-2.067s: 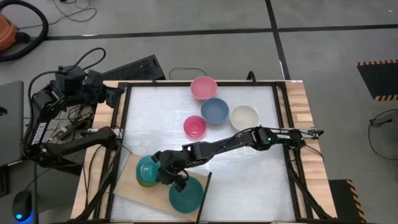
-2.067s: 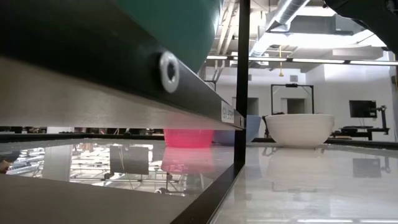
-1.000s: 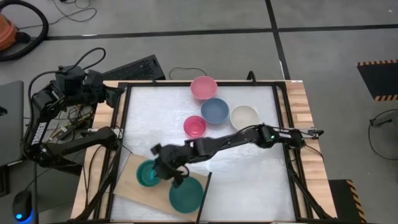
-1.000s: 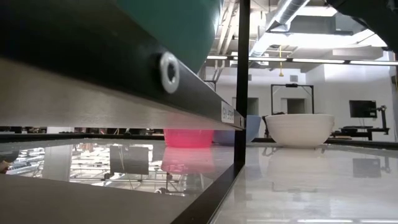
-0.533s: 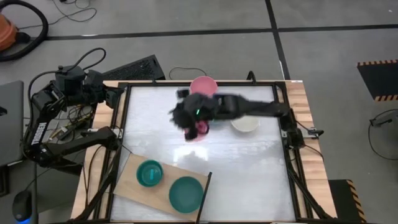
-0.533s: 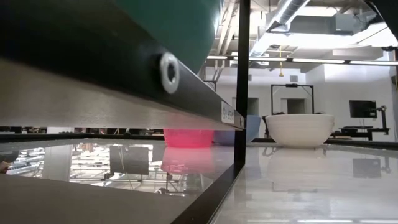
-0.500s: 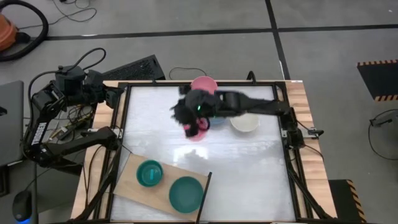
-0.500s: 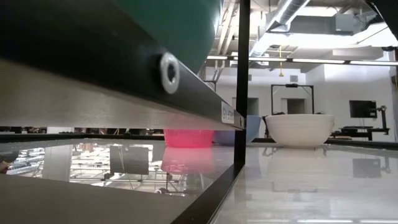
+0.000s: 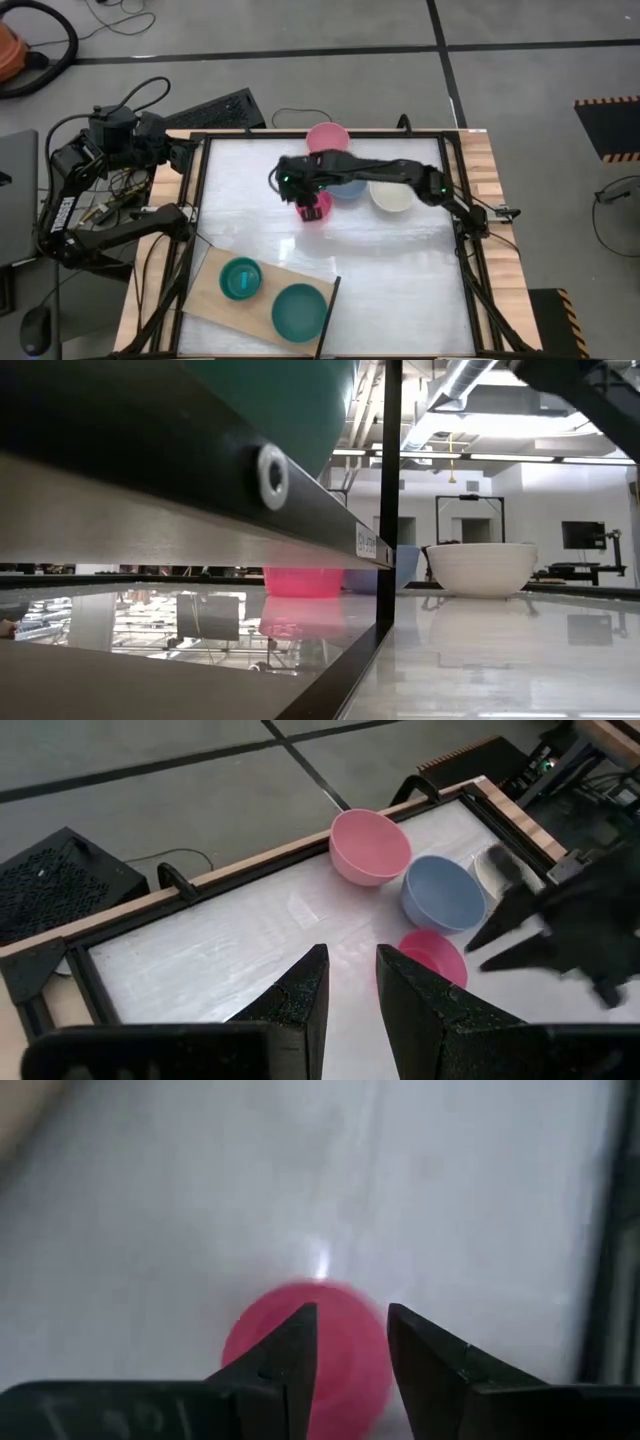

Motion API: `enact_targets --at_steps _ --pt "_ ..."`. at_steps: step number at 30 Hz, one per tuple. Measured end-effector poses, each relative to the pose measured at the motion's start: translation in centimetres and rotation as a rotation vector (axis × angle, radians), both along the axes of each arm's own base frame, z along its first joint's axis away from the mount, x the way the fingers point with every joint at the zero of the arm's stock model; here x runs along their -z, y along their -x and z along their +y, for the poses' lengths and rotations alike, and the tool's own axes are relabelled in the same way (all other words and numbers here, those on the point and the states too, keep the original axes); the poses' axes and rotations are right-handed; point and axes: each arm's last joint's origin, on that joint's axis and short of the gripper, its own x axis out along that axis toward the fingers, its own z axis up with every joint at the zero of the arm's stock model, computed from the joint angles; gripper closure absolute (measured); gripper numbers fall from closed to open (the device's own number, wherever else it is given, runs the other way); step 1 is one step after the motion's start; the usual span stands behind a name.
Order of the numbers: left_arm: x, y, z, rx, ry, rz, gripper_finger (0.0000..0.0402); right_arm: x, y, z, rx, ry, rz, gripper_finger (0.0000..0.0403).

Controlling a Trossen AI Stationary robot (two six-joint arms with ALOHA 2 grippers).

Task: Place and stack bowls onto a shelf
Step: Stack the pink bowl on top of the light blue bowl on the shelf

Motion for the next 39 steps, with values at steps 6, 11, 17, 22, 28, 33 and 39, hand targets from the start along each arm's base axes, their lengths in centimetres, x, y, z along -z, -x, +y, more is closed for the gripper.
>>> enact_targets --at_steps 6,11,17,22,28,33,39 --pt "0.0 0.0 0.0 0.001 -0.002 0.004 0.033 6.4 -1.9 0.7 0.041 -0.06 0.165 0.0253" --pt "0.1 0.0 0.0 0.001 0.005 0.011 0.033 9.0 -2.3 1.0 0.104 -0.208 0.228 0.0253" --pt "0.5 0.2 -0.2 0.007 0.034 0.051 0.033 10.6 -2.8 1.3 0.148 -0.228 0.244 0.0253" --pt "0.7 0.3 -0.3 0.008 0.055 0.069 0.033 11.2 -3.1 1.4 0.174 -0.231 0.241 0.0253" --pt "0.8 0.4 -0.4 0.013 0.058 0.082 0.033 11.4 -3.3 2.1 0.166 -0.232 0.233 0.0253" --pt "0.8 0.4 -0.4 0.014 0.054 0.083 0.033 8.0 -2.4 2.9 0.147 -0.227 0.195 0.0253" --pt "0.8 0.4 -0.4 0.015 0.051 0.085 0.033 5.2 -1.4 2.9 0.164 -0.126 0.15 0.0253"
